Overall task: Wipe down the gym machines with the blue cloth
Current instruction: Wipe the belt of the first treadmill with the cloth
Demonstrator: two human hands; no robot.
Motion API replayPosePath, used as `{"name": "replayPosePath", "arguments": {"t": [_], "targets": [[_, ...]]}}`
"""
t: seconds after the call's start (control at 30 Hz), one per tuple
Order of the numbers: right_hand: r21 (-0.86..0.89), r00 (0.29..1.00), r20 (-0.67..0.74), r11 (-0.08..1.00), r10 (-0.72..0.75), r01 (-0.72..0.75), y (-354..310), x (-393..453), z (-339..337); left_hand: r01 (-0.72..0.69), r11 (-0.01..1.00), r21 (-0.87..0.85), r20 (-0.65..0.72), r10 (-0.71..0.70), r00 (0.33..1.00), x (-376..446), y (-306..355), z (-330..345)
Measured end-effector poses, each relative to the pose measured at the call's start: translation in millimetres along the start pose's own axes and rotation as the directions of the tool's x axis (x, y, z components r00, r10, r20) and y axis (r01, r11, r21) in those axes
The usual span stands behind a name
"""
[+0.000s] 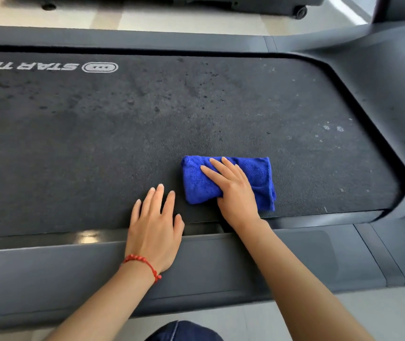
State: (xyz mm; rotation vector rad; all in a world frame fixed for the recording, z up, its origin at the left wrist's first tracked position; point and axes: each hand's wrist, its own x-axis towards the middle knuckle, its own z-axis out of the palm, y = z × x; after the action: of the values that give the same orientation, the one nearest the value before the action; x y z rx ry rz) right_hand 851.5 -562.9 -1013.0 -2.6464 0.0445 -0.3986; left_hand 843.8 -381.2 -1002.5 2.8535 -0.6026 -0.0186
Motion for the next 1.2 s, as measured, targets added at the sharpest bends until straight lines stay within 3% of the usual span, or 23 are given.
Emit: {"name": "replayPosePath", "arguments": {"t": [0.4, 0.83, 1.2], "targets": [[-0.012, 0.999, 0.001, 0.999, -0.049, 0.049, 31, 77, 9, -0.003, 1.000, 0.018, -0.043, 0.003, 0.999, 0, -1, 5], [-0.072, 0.999, 0.033, 0.997, 0.036, -0.034, 54, 164, 16, 0.000, 1.000, 0.030, -0.063, 0.002, 0.998, -1, -2, 6], [-0.035, 0.996, 0.065, 0.998, 0.058, -0.056, 38, 140, 13, -0.007, 1.000, 0.009, -0.097, 0.008, 0.995, 0, -2, 5]]}}
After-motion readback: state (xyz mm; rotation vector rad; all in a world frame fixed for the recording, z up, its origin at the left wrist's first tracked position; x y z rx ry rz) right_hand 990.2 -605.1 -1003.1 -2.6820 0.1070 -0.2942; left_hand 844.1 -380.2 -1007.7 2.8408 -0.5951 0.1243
